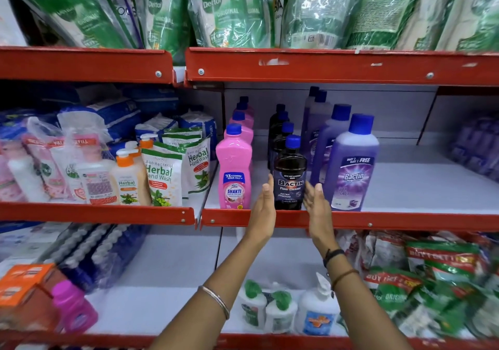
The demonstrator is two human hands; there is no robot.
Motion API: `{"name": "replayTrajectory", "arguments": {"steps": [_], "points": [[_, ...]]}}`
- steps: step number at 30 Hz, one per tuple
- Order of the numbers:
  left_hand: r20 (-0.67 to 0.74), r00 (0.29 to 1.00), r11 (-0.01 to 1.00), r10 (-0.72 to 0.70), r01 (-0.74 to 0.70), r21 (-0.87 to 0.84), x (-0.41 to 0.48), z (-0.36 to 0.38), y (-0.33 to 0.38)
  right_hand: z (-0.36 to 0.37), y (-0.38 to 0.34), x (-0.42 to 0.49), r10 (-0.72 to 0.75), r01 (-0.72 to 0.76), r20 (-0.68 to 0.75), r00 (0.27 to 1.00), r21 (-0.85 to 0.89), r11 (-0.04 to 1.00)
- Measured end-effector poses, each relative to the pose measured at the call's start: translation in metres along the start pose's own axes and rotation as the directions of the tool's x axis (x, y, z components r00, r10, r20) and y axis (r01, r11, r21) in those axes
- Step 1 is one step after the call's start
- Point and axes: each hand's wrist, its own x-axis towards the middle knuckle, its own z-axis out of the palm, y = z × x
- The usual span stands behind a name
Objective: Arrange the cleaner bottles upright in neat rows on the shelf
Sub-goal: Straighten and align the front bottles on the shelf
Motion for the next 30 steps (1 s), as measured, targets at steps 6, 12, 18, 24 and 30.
{"name": "replayTrajectory", "arguments": {"steps": [6, 12, 18, 24, 30], "points": [[-0.029, 0.999, 1.0, -0.018, 0.018, 0.008, 0.003, 0.002, 0.001, -0.004, -0.001, 0.001, -0.044, 0.044, 0.036, 0.998, 0.011, 0.999], [-0.051, 0.999, 1.0, -0.009, 0.01, 0.028, 0.0, 0.006, 0.001, -0.007, 0.003, -0.001, -0.086, 0.085, 0.053, 0.995, 0.026, 0.996], [-0.281, 0.898, 0.941, 0.339, -0.325, 0.097, -0.023, 0.041, -0.005, -0.032, -0.012, -0.026, -0.364, 0.38, -0.262, 0.894, 0.011, 0.925], [-0.055, 0.979, 0.969, 0.195, -0.2, -0.141, -0.004, 0.09, 0.008, -0.092, -0.021, 0.001, -0.209, 0.263, -0.407, 0.889, 0.079, 0.962], [-0.034, 0.998, 0.99, 0.046, -0.05, -0.134, 0.036, 0.117, 0.008, -0.13, -0.023, 0.019, 0.061, -0.047, -0.046, 0.997, 0.251, 0.967]]}}
